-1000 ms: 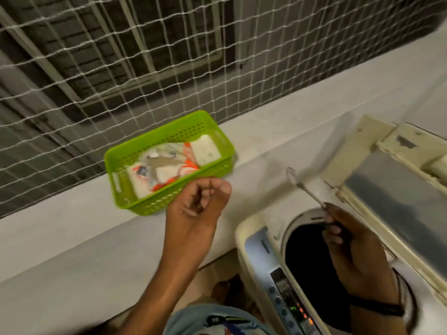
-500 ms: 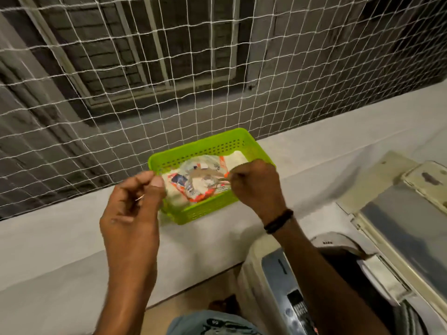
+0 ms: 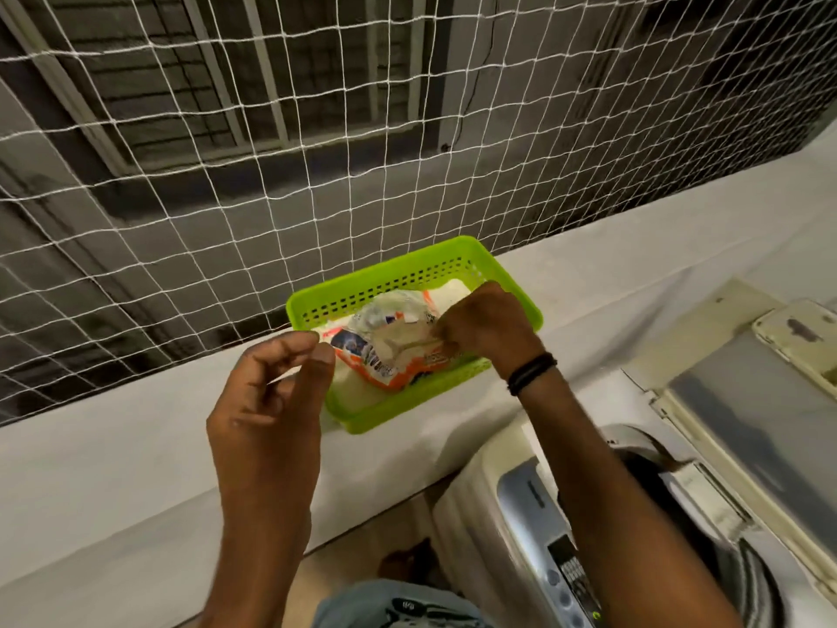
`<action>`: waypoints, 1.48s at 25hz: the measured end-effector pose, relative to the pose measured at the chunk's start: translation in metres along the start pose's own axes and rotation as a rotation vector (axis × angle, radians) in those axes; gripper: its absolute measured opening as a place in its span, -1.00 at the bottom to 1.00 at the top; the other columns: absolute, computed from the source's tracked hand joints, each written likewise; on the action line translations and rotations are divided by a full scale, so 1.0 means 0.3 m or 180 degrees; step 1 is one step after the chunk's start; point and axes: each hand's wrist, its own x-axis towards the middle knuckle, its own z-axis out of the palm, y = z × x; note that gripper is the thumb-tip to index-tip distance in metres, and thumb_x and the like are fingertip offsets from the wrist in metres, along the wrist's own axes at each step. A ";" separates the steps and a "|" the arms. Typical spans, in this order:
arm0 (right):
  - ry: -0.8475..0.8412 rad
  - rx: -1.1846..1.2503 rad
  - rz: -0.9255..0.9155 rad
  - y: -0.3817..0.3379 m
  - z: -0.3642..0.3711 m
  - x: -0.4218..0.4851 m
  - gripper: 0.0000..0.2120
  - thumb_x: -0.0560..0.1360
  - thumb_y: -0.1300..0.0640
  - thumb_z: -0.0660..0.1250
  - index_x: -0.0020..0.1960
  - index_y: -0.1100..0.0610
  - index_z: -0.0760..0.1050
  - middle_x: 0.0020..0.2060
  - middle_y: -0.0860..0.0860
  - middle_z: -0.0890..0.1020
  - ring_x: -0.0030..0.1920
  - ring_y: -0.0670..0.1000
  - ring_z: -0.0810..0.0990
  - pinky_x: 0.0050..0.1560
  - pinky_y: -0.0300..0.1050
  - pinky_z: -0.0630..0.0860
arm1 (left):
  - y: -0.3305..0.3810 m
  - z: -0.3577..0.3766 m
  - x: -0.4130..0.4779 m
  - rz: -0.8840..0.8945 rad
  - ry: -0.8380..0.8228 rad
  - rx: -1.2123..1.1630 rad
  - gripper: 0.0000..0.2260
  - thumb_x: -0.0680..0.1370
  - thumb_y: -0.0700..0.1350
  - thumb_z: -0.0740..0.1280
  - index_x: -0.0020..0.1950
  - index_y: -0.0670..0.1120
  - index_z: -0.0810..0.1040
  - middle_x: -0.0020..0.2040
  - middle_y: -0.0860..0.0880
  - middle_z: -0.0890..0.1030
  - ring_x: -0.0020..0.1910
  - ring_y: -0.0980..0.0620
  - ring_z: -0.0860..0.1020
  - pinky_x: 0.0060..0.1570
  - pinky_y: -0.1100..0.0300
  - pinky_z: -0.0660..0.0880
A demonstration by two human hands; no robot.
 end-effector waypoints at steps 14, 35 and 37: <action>-0.0289 0.1326 0.0264 0.112 -0.112 -0.036 -0.82 0.41 0.33 0.35 -0.20 0.21 0.73 -0.55 -0.05 0.58 -0.58 -0.17 0.39 -0.63 -0.43 0.20 | 0.017 -0.008 0.037 0.0160 -0.0207 0.0164 -0.82 0.52 -0.26 0.39 -0.04 0.03 0.63 -0.16 0.17 0.68 -0.24 0.24 0.60 -0.22 0.33 0.52; -0.0110 0.1319 0.0227 0.134 -0.116 -0.045 -0.88 0.35 0.25 0.40 -0.24 0.23 0.72 -0.45 0.08 0.57 -0.49 -0.04 0.36 -0.41 -0.23 0.23 | 0.016 0.030 0.026 0.0250 -0.0225 0.0118 -0.80 0.53 -0.27 0.39 -0.06 0.05 0.62 -0.20 0.17 0.67 -0.24 0.21 0.59 -0.22 0.35 0.52; -0.0162 0.1550 0.0184 0.152 -0.130 -0.073 -0.85 0.33 0.29 0.36 -0.28 0.25 0.71 -0.46 0.08 0.59 -0.56 -0.12 0.38 -0.49 -0.32 0.22 | 0.017 0.044 0.018 0.0240 -0.0249 0.0053 -0.81 0.52 -0.25 0.40 -0.07 0.07 0.63 -0.21 0.17 0.67 -0.26 0.20 0.58 -0.24 0.38 0.51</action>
